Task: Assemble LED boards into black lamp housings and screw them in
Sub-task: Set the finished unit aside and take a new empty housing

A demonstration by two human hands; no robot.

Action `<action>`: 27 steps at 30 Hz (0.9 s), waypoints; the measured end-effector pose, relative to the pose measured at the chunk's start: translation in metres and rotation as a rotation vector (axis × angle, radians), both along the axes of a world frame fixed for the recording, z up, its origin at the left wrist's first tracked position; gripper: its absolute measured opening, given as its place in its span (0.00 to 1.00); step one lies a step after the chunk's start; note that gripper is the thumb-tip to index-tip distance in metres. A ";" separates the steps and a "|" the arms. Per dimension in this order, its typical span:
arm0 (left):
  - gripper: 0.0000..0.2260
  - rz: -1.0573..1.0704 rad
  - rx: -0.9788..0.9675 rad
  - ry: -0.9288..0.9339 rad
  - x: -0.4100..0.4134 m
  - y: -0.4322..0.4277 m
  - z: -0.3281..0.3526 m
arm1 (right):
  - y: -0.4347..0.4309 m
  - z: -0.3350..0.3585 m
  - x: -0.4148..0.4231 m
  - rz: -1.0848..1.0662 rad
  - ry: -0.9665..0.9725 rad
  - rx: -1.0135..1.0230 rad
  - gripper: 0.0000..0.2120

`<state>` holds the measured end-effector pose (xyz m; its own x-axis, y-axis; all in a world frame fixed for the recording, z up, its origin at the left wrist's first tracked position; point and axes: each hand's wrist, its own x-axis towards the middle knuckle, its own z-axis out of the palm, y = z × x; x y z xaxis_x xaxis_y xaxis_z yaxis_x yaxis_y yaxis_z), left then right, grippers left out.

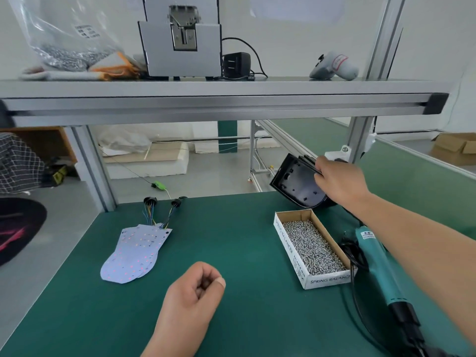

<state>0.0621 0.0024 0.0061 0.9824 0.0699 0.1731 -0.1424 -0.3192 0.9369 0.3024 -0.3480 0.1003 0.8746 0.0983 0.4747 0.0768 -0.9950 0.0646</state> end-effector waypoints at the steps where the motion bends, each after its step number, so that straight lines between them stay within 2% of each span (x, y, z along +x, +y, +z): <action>1: 0.08 0.003 -0.005 0.003 0.000 0.000 0.000 | 0.001 0.000 0.000 -0.003 -0.024 0.019 0.04; 6: 0.07 0.003 -0.037 0.011 -0.002 -0.002 0.003 | 0.019 0.004 -0.016 0.076 -0.083 0.151 0.06; 9: 0.07 0.013 -0.060 0.015 -0.003 -0.002 0.003 | 0.043 0.000 -0.043 0.161 -0.075 0.230 0.15; 12: 0.07 0.045 -0.078 0.008 -0.003 -0.002 0.003 | 0.068 -0.014 -0.083 0.245 -0.001 0.265 0.25; 15: 0.07 0.112 -0.129 0.010 -0.002 -0.002 0.003 | 0.087 -0.034 -0.129 0.316 0.169 0.377 0.31; 19: 0.08 0.210 -0.165 0.027 0.000 0.000 0.001 | 0.100 -0.057 -0.183 0.376 0.328 0.447 0.24; 22: 0.15 0.203 -0.175 0.063 0.001 0.000 0.002 | 0.100 -0.060 -0.209 0.401 0.391 0.485 0.21; 24: 0.17 0.176 -0.143 0.080 0.001 -0.001 0.003 | 0.099 -0.062 -0.225 0.433 0.447 0.500 0.19; 27: 0.14 0.160 -0.030 0.074 0.002 -0.001 0.002 | 0.102 -0.067 -0.247 0.481 0.513 0.476 0.14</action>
